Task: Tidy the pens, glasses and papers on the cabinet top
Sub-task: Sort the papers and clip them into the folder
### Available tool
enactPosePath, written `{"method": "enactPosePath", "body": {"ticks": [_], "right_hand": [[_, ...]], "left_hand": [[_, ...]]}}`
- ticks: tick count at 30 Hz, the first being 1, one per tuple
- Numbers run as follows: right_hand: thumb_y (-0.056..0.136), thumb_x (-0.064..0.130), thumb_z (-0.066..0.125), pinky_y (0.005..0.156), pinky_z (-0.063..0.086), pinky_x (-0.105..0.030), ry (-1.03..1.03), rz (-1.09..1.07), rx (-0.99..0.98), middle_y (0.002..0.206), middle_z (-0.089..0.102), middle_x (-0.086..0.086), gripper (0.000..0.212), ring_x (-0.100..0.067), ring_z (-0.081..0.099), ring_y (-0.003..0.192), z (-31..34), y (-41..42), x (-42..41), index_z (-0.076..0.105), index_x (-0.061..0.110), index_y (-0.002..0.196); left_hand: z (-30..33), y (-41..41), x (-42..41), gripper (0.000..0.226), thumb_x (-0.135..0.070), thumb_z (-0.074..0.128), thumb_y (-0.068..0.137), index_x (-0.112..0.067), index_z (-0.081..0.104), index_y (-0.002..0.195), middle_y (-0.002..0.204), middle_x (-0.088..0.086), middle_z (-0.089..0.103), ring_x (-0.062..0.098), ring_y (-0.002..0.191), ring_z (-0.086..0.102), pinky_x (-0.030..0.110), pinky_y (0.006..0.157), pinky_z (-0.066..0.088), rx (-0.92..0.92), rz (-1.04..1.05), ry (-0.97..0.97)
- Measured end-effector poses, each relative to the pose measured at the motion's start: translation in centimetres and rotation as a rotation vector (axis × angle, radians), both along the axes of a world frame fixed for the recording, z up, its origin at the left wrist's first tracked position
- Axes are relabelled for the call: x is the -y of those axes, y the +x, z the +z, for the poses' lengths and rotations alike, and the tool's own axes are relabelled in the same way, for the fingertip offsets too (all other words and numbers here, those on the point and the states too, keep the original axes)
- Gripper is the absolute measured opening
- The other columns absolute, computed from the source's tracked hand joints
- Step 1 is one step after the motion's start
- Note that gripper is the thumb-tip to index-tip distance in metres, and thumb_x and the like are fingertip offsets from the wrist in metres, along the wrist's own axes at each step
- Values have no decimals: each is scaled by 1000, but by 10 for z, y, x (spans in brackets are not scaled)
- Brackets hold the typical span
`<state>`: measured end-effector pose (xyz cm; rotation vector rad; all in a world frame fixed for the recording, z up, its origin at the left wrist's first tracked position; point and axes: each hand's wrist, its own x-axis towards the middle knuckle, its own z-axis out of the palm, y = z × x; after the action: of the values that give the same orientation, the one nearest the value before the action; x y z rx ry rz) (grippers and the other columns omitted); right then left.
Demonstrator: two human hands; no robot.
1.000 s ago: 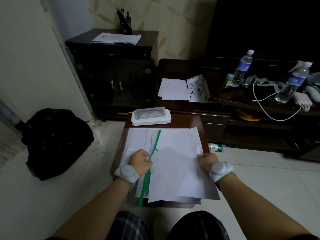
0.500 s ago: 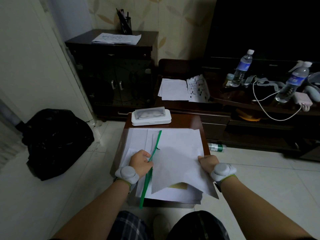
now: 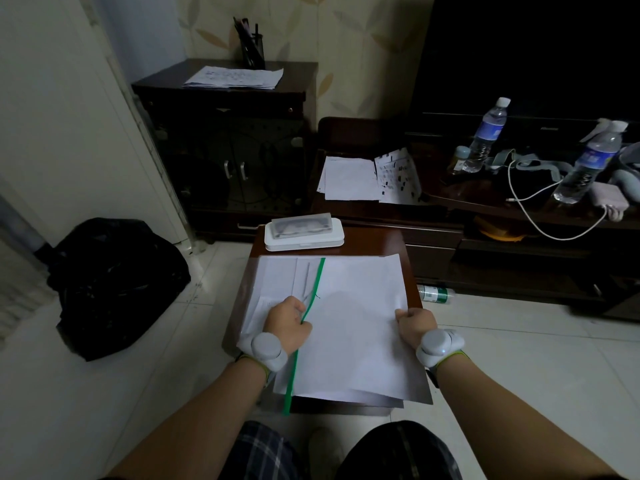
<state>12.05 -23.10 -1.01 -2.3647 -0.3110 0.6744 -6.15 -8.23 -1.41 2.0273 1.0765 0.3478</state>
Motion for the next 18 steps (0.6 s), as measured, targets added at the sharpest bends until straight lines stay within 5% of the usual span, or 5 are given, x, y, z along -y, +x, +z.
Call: {"method": "enactPosePath", "body": {"ticks": [5,10,18], "right_hand": [[97,24,46,93,41,-32,-19,-6,55,122,61,-20,33,-38,53,116,2,1,0,64,0,111],[98,24,45,92,42,-33,-22,-10,112,120,62,-20,34,-38,54,114,6,3,2,63,-1,111],[98,25,44,90,43,-33,-15,-15,128,117,63,-21,34,-37,55,112,6,2,3,64,-1,109]], "left_hand": [[5,5,3,26,-2,53,81,-3,54,107,83,18,62,35,83,60,28,73,48,-129,-63,85],[7,7,6,26,-3,50,83,-4,52,108,70,-2,47,19,70,50,25,68,45,-176,-130,159],[12,10,8,26,-4,50,83,-5,52,109,66,-7,44,17,72,51,25,66,45,-206,-150,168]]}}
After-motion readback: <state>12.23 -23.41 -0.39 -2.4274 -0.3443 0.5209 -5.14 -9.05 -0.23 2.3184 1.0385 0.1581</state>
